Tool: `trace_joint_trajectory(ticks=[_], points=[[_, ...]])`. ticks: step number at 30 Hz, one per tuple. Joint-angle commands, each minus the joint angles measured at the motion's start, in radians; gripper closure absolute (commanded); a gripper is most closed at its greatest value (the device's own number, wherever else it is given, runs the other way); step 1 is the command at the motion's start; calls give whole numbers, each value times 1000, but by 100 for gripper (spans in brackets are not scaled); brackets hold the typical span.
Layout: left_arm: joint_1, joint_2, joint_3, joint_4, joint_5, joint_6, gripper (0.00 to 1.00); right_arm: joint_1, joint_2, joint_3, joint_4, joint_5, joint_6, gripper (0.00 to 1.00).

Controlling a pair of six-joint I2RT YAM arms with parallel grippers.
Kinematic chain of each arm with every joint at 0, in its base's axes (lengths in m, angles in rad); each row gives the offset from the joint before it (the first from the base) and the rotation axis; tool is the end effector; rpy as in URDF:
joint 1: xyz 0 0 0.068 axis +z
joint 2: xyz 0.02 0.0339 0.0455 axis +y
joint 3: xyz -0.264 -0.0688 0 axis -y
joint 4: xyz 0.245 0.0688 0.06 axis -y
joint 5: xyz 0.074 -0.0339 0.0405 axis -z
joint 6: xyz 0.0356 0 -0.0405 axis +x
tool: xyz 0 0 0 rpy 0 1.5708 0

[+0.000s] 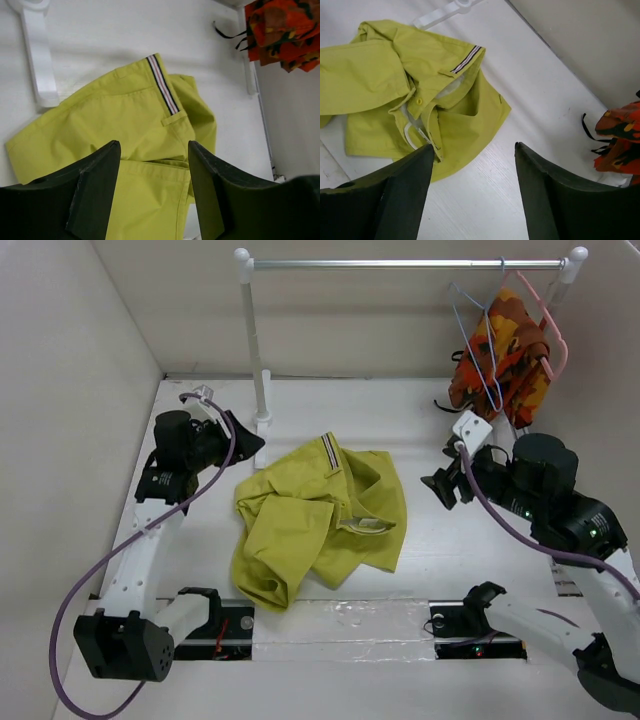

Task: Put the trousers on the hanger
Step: Fold the trousers

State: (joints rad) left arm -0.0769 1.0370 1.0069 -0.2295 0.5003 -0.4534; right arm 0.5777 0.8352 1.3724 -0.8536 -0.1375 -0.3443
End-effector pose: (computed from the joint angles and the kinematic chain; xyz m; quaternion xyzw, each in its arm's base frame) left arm 0.2321 -0.0350 0.3664 0.0045 0.7827 -0.3442 0.5186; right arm 0.1033 0.0732 0.4522 -0.3954 0.7055 0.1234 0.5750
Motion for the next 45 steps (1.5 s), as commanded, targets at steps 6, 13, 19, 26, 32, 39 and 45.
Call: trace_joint_trajectory(ticks=[6,13,19,26,32,39,45], points=[[3,-6,24,-123,-284,-14,54,8,68,-42,46,-8,-30,100],[3,61,-77,-189,-312,-76,99,8,257,-150,231,-14,-33,86],[3,129,-157,-157,-223,-103,20,8,574,-124,435,-117,-13,14],[3,121,-272,-125,-333,-182,7,8,931,48,608,-258,45,4],[3,158,-347,5,-342,-255,4,-42,1153,241,694,-329,140,2],[3,288,-389,107,-286,-258,12,-62,1291,315,732,-370,202,7],[3,324,-435,180,-278,-283,48,-15,1237,258,797,-399,209,95]])
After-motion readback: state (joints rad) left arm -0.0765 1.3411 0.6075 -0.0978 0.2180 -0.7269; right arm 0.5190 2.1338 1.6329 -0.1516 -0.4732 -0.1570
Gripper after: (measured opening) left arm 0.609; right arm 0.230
